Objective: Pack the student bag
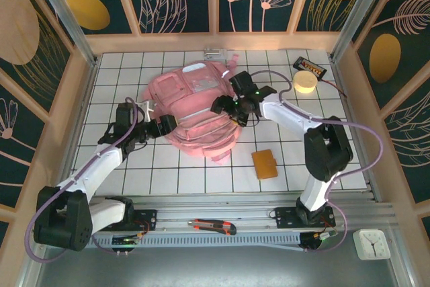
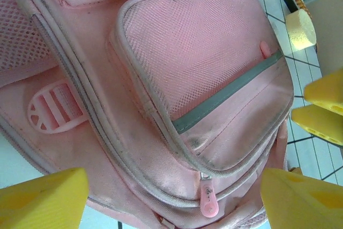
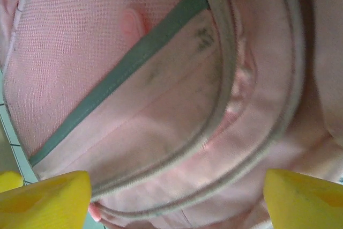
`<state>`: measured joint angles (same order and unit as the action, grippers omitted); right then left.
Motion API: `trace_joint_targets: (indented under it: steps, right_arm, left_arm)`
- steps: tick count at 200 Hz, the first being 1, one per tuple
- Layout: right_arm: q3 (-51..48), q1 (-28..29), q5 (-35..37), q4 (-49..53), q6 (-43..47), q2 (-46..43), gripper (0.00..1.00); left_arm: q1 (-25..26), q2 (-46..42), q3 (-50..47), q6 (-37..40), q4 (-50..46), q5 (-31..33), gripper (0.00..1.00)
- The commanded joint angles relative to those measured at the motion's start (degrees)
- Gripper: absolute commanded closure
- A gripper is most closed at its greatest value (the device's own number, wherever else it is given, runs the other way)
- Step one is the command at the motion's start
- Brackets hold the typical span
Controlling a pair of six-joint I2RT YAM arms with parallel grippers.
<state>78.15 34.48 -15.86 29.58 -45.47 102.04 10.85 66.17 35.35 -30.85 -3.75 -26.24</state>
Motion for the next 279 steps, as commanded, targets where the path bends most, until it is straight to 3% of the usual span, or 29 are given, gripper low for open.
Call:
trace_joint_targets:
  steps: [1,130,176,214,245,279]
  right_arm:
    - [4.8,-0.28,-1.88,-0.76,0.61,3.23,0.18]
    - [13.55,-0.82,-3.61,0.18,-1.09,6.24,0.24]
    - [8.59,-0.67,-8.19,-8.8,-8.65,4.64,0.29]
    - [7.21,-0.91,-11.7,-10.4,-14.89,3.66,0.3]
    - [-1.82,-0.91,-13.93,-23.46,-27.37,-1.12,0.3]
    - [-6.3,-0.99,-14.75,-32.68,-34.97,-3.68,0.3]
  left_arm:
    - [0.18,-1.24,-0.85,0.92,-1.51,1.18,0.17]
    - [0.22,-0.47,0.29,4.38,-4.07,2.59,0.17]
    - [0.22,-1.47,-0.11,4.24,-4.42,2.71,0.18]
    - [0.26,-2.55,-0.21,4.06,-4.95,3.43,0.18]
    - [0.31,-3.13,-0.82,3.0,-4.09,3.56,0.18]
    - [0.3,-3.38,-0.99,2.55,-3.99,3.72,0.17]
